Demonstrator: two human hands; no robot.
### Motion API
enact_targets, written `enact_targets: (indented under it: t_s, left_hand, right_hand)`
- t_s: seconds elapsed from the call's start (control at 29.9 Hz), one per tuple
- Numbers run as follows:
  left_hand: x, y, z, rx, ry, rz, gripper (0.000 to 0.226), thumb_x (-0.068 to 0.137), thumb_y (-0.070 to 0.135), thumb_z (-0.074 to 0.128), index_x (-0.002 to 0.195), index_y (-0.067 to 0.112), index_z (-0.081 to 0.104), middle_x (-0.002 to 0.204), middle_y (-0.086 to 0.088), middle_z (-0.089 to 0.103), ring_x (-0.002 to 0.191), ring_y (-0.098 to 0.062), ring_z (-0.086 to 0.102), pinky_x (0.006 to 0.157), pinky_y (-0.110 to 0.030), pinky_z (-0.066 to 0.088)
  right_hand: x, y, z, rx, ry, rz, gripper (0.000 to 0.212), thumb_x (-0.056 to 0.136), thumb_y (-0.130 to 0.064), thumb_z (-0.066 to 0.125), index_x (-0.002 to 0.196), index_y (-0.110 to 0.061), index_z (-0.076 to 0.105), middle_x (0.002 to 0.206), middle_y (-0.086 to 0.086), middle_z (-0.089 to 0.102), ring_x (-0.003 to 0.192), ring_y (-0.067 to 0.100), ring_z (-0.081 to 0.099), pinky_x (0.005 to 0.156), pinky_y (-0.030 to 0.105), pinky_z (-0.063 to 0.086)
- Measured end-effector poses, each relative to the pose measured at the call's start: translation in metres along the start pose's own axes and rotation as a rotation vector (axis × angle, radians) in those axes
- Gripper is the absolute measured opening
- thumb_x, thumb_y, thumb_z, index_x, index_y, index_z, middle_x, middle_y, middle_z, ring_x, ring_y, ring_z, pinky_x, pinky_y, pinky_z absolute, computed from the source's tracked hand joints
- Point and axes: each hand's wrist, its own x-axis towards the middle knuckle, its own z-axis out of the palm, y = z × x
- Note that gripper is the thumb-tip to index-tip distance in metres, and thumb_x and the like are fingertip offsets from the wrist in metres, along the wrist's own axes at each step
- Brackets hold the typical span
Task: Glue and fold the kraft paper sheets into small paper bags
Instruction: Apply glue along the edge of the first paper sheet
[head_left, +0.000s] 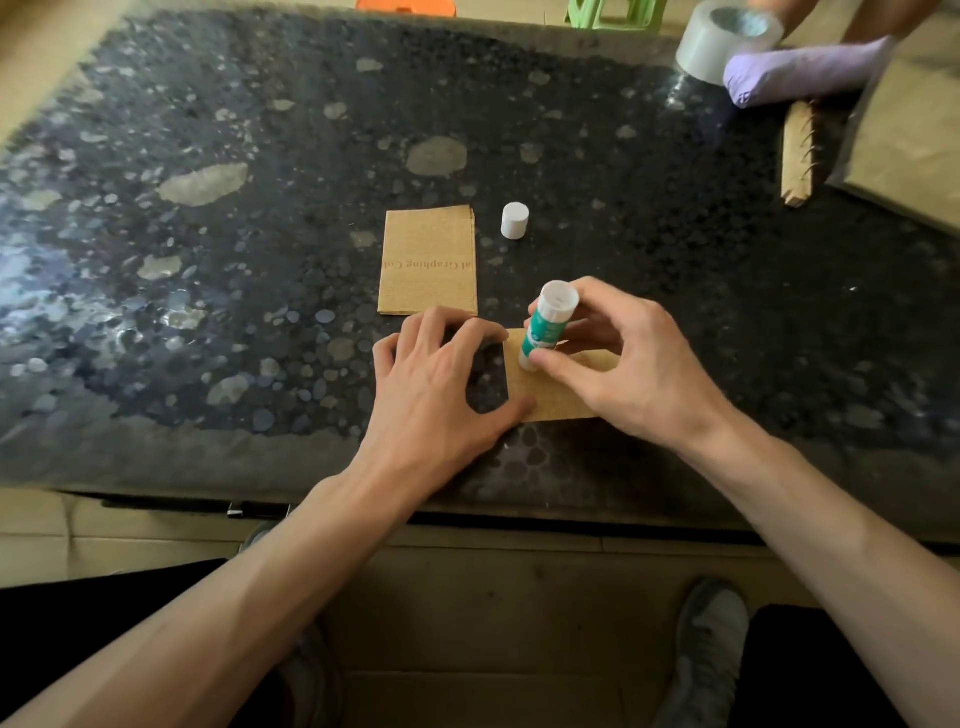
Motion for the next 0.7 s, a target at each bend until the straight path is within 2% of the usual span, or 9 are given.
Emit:
enact_targets:
  t_s: [0.13, 0.23, 0.4, 0.57, 0.7]
  left_hand:
    - [0.001, 0.0, 0.0, 0.006, -0.004, 0.004, 0.059, 0.079, 0.07, 0.065, 0.128, 0.039, 0.056, 0.13, 0.01, 0.044, 0.127, -0.012, 0.038, 0.104, -0.03, 0.018]
    - [0.001, -0.001, 0.0, 0.012, -0.016, 0.0, 0.061, 0.078, 0.07, 0.065, 0.129, 0.039, 0.055, 0.131, 0.01, 0.043, 0.128, -0.012, 0.037, 0.104, -0.03, 0.017]
    - [0.001, 0.0, 0.0, 0.012, -0.012, -0.003, 0.061, 0.078, 0.069, 0.068, 0.13, 0.039, 0.055, 0.133, 0.009, 0.044, 0.13, -0.014, 0.037, 0.105, -0.031, 0.018]
    - [0.001, 0.001, -0.001, 0.014, -0.016, 0.0, 0.063, 0.078, 0.07, 0.066, 0.131, 0.039, 0.054, 0.134, 0.01, 0.043, 0.13, -0.012, 0.035, 0.104, -0.029, 0.015]
    - [0.001, 0.0, -0.001, 0.016, -0.019, -0.001, 0.063, 0.077, 0.071, 0.064, 0.131, 0.039, 0.055, 0.133, 0.01, 0.042, 0.129, -0.011, 0.035, 0.104, -0.029, 0.015]
  right_hand:
    - [0.001, -0.002, 0.002, -0.037, 0.028, -0.02, 0.032, 0.088, -0.035, 0.083, 0.115, -0.024, 0.068, 0.107, -0.016, 0.07, 0.103, 0.001, 0.066, 0.087, 0.016, 0.054]
    - [0.001, -0.001, 0.005, -0.094, 0.066, -0.007, 0.036, 0.089, -0.038, 0.081, 0.119, -0.024, 0.068, 0.108, -0.015, 0.071, 0.102, 0.001, 0.066, 0.087, 0.017, 0.052]
    - [0.002, -0.001, 0.011, -0.107, 0.09, -0.03, 0.03, 0.093, -0.028, 0.078, 0.12, -0.02, 0.068, 0.11, -0.011, 0.073, 0.104, 0.004, 0.067, 0.091, 0.022, 0.054]
    - [0.005, 0.0, 0.014, -0.102, 0.124, -0.022, 0.026, 0.092, -0.024, 0.079, 0.115, -0.018, 0.069, 0.105, -0.011, 0.074, 0.101, 0.002, 0.068, 0.087, 0.013, 0.052]
    - [0.009, 0.001, 0.016, -0.095, 0.136, -0.027, 0.024, 0.093, -0.019, 0.077, 0.115, -0.016, 0.068, 0.105, -0.01, 0.074, 0.101, 0.002, 0.068, 0.09, 0.02, 0.055]
